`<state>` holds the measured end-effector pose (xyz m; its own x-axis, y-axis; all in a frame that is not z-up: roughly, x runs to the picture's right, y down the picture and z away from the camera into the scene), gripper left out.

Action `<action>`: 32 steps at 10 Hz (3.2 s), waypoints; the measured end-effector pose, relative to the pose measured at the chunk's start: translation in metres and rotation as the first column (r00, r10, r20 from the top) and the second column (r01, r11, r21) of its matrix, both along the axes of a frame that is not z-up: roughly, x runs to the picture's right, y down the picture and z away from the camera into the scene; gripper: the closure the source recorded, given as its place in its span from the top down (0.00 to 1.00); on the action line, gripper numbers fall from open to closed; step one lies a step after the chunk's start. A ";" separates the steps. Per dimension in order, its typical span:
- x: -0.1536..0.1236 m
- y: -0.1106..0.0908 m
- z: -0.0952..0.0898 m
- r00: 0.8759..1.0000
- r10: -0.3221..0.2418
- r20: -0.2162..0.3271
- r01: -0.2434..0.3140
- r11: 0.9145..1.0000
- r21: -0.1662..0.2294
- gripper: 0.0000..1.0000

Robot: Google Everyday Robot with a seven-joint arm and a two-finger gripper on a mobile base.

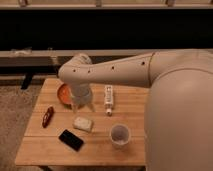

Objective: Push the eraser across the table

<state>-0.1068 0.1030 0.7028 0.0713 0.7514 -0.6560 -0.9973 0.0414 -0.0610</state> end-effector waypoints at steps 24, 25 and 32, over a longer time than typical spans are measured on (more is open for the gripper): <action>0.000 0.000 0.000 1.000 0.000 0.000 0.000 1.000 -0.001 0.65; 0.000 0.001 0.001 1.000 -0.001 -0.001 0.001 1.000 -0.002 0.65; -0.020 0.096 -0.017 0.987 0.161 0.020 -0.158 0.983 -0.088 0.65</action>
<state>-0.1269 0.1992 0.6856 -0.0262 0.6958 -0.7178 -0.9886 -0.1246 -0.0847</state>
